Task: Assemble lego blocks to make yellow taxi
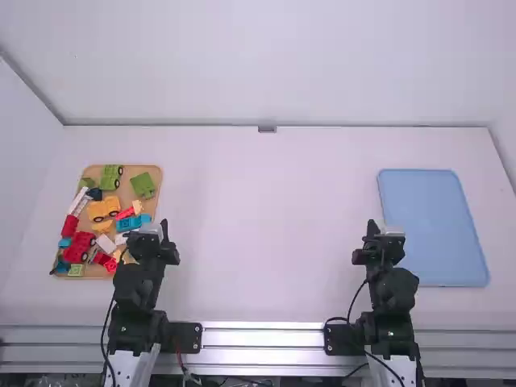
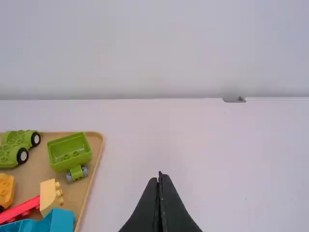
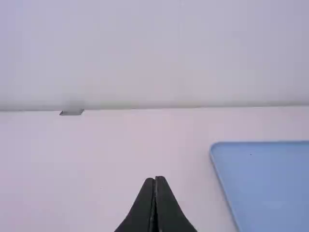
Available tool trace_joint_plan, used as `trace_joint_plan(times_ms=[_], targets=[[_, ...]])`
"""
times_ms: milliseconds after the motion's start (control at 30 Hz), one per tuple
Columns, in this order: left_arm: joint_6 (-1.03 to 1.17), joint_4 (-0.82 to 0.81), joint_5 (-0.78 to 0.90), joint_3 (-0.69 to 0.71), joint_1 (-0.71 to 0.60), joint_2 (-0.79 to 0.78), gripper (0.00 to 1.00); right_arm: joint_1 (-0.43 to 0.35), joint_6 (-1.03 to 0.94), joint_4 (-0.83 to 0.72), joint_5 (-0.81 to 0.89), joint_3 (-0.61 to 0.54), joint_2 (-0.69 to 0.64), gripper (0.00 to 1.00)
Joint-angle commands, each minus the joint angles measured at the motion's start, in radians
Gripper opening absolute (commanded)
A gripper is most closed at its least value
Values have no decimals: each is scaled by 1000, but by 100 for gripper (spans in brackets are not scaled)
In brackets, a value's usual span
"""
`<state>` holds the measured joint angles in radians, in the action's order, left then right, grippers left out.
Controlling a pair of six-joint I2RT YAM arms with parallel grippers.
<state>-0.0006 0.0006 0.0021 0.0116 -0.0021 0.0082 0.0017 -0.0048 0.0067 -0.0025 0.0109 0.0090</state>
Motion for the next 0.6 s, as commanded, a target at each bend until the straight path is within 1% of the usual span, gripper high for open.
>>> trace_joint_plan(times_ms=[0, 167, 300, 433, 533, 567], targets=[[0, 0, 0, 0, 0, 0, 0, 0, 0, -1, 0, 0, 0, 0], [0, 3, -3, 5, 0, 8, 2, 0, -5, -1, -6, 12, 14, 2], [-1, 5, -10, 21, 0, 29, 4, 4, -19, -7, -18, 43, 49, 4], [-5, 0, -19, 54, 2, 68, 7, 13, -44, -19, -36, 97, 110, 7], [-12, -13, -29, 102, 7, 124, 11, 25, -74, -30, -68, 171, 195, 12], [-12, -14, -29, 106, 8, 129, 12, 26, -77, -31, -71, 177, 201, 12]])
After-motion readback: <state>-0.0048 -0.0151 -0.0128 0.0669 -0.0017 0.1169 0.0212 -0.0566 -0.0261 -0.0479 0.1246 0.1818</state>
